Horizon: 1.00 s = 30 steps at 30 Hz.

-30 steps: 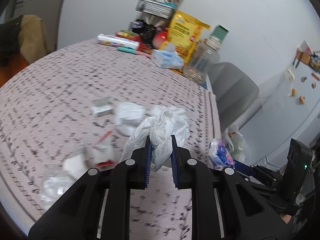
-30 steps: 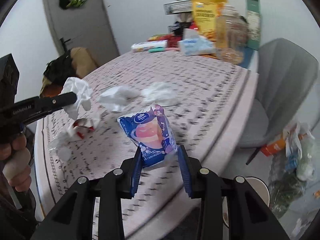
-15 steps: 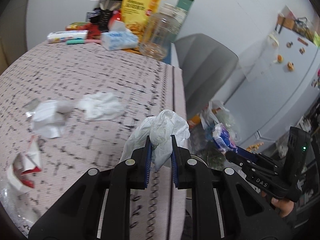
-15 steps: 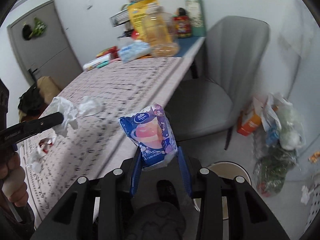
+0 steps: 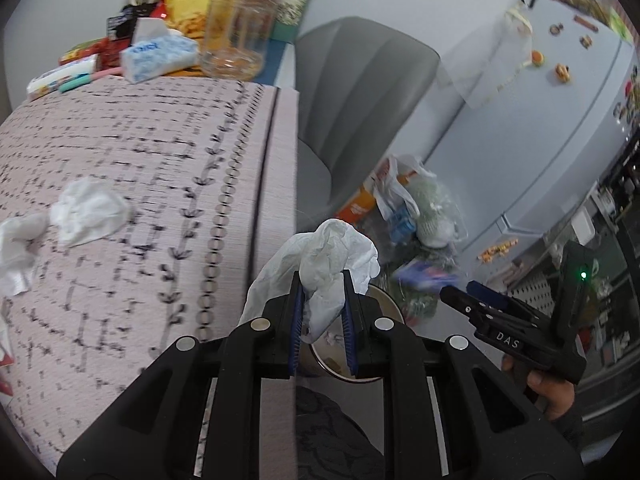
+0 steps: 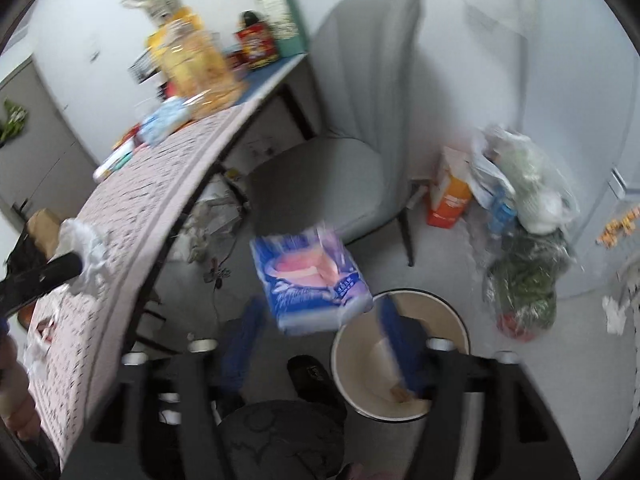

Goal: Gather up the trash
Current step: 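Carry tissue and packet to the white bin and open both tools, then return left tool to the table and grasp another white tissue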

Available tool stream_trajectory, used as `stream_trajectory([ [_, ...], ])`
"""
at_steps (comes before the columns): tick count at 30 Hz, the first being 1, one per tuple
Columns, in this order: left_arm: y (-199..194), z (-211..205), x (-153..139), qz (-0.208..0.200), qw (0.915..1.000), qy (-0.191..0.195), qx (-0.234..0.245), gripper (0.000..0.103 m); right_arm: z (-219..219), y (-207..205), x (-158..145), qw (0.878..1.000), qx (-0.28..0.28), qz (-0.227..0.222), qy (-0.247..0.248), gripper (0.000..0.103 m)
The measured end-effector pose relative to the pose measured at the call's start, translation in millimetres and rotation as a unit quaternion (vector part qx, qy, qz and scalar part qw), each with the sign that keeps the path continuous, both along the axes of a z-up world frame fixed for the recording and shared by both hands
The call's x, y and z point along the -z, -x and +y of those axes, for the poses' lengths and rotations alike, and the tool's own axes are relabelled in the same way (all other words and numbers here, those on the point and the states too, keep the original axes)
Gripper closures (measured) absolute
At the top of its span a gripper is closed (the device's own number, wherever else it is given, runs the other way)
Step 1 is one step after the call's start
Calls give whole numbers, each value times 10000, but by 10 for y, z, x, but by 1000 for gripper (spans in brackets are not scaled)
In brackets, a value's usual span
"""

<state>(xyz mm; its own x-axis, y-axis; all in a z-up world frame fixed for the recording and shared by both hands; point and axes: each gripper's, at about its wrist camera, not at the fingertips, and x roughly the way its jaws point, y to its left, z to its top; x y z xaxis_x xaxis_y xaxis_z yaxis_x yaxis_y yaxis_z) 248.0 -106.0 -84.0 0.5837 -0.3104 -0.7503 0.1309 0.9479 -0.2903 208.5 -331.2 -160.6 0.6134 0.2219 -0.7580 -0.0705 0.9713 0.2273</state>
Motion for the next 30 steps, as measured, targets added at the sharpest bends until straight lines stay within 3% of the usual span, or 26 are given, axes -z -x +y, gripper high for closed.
stream_trajectory([
  [10, -187, -632, 321, 400, 9973, -164, 599, 85, -594, 125, 321, 9982, 532, 276, -47, 29],
  [18, -337, -1240, 608, 712, 9907, -188, 1147, 85, -1048, 283, 281, 9947, 1014, 188, -59, 29],
  [19, -345, -1305, 628, 733, 9898, -204, 1205, 79, -1096, 305, 270, 9941, 1070, 171, -62, 29],
  [20, -355, -1385, 642, 735, 9887, -251, 1279, 56, -1141, 323, 259, 9936, 1116, 157, -68, 29],
  [22, -361, -1428, 617, 618, 9899, -302, 1242, 22, -1197, 346, 237, 9930, 1169, 146, -75, 29],
  [30, -295, -986, 329, 174, 9970, -189, 727, 8, -1056, 341, 214, 9941, 1077, 134, -49, 25],
])
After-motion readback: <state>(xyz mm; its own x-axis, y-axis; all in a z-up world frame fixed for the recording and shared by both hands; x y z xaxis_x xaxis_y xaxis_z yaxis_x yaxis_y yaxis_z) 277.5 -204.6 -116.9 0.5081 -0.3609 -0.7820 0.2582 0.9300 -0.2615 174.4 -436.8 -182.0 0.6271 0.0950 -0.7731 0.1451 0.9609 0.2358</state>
